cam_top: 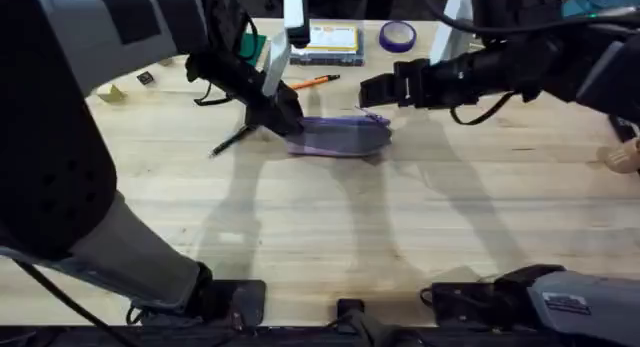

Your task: Unzip the bag, pick up the pens from the table one at a time and place them inside, then zip the bag closed.

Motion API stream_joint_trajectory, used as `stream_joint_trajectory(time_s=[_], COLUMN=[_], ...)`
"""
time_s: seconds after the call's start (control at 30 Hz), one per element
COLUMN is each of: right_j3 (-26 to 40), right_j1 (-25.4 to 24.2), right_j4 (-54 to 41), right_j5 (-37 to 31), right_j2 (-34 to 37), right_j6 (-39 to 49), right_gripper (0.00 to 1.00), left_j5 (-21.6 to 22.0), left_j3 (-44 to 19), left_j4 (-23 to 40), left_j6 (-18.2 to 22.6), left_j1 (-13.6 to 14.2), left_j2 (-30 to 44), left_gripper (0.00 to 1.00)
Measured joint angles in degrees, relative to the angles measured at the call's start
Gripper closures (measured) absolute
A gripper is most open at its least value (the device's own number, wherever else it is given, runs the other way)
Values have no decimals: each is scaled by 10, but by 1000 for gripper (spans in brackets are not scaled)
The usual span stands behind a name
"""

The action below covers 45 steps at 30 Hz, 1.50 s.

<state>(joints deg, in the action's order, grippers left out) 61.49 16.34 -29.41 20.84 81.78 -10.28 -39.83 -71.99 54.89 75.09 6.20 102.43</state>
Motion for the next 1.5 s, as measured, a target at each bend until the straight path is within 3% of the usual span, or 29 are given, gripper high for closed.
stream_joint_trajectory(time_s=[0.53,0.67,0.87,1.0,1.17,1.3,1.5], right_j3=[1,1,1,1,1,1,1], right_j1=[25,25,25,25,25,25,25], right_j4=[28,26,24,24,20,19,19], right_j5=[5,6,6,7,7,6,7], right_j2=[60,69,69,69,69,69,69], right_j6=[15,17,18,17,18,17,18], right_gripper=[21,171,523,705,779,952,967], left_j5=[0,0,0,0,0,0,0], left_j3=[0,0,0,0,0,0,0], left_j4=[0,0,1,1,1,1,1], left_j6=[0,0,0,0,0,0,0], left_j1=[0,0,0,0,0,0,0], left_j2=[0,0,0,0,0,0,0], left_gripper=[958,958,958,958,958,958,958])
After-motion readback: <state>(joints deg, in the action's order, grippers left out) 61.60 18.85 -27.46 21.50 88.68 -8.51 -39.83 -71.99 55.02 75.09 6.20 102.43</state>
